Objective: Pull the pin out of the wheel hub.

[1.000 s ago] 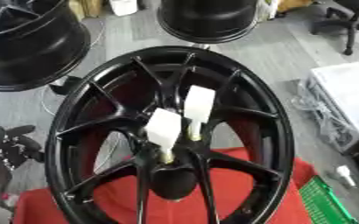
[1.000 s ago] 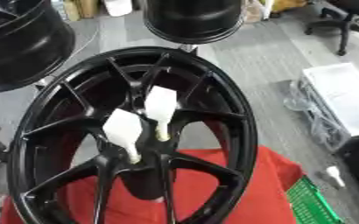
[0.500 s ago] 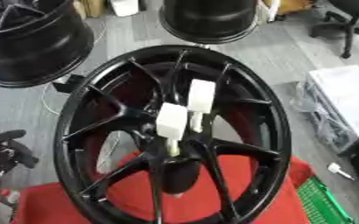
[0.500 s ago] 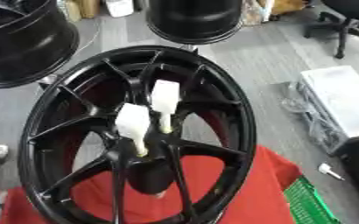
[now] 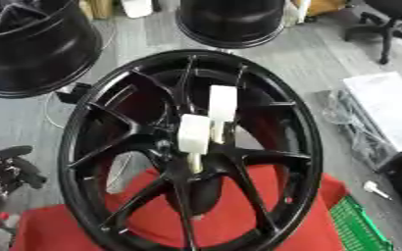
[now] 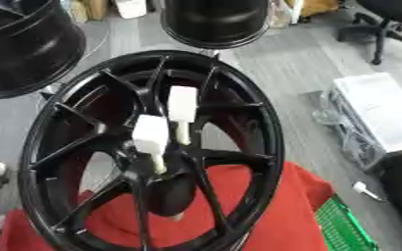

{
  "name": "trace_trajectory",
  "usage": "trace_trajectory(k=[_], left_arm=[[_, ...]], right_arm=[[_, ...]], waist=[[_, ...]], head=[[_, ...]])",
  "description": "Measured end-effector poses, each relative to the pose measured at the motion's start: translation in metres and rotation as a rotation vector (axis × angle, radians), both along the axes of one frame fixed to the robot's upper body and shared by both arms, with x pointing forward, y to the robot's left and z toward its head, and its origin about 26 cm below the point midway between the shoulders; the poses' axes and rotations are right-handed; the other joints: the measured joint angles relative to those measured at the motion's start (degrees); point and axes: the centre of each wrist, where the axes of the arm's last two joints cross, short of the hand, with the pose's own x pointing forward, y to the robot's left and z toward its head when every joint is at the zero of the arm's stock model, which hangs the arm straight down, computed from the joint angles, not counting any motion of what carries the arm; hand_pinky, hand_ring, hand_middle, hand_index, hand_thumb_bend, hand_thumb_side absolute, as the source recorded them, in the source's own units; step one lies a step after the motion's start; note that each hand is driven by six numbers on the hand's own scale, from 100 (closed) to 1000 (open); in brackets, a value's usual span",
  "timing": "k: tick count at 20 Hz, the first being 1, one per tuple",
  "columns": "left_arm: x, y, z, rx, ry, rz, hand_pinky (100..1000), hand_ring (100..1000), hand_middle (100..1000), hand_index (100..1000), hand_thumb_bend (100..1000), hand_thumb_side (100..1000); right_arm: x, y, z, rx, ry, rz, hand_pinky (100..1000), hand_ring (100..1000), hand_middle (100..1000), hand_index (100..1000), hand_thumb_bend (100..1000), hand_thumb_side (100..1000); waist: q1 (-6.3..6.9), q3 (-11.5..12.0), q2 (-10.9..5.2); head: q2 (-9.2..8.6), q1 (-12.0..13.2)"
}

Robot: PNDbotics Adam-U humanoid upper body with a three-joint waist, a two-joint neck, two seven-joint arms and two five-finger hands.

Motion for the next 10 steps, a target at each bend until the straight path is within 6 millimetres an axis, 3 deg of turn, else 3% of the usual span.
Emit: trace_trajectory(k=[5, 10], left_arm=[[0.002, -0.003, 0.001, -0.007, -0.001, -0.011, 652, 466, 504, 782, 144, 975], [0.003, -0.004, 0.002, -0.006, 0.000, -0.018, 652, 466, 504, 782, 145, 975]], right_arm=[[0.023, 0.071, 0.016, -0.011, -0.176, 0.167, 453, 453, 866, 890, 100, 531], [0.019, 0.120, 0.024, -0.018, -0.307, 0.315, 455, 452, 861, 889, 100, 525]], waist=[[0.11, -0.39, 0.55], [0.02, -0.68, 0.78]], head=[[-0.03, 0.59], [-0.08, 0.61]])
